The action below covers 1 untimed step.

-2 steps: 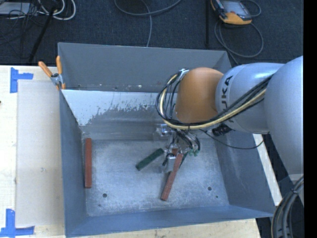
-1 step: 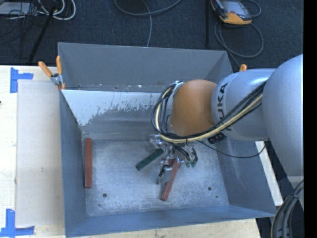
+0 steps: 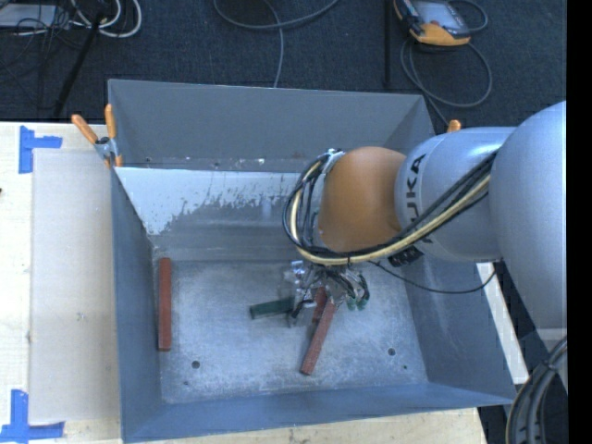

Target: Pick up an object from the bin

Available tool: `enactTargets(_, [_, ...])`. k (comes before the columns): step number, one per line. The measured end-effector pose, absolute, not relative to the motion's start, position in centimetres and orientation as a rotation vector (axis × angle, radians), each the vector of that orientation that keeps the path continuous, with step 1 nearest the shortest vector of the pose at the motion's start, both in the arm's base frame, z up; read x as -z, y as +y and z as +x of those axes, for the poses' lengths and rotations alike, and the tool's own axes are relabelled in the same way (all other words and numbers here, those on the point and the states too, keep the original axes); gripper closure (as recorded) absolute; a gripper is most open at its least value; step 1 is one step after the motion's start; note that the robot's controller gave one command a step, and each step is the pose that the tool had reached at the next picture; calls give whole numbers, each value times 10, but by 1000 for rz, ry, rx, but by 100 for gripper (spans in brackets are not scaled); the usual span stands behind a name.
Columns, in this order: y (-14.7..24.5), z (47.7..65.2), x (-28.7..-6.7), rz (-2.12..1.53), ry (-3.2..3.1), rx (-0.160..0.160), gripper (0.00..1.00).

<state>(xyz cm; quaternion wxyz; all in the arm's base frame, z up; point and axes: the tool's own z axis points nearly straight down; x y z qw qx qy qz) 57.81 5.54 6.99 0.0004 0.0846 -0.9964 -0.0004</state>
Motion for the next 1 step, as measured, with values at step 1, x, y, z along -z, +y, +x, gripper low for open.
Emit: enactTargets(1, [69, 568, -207, 712, -3067, 0, 100])
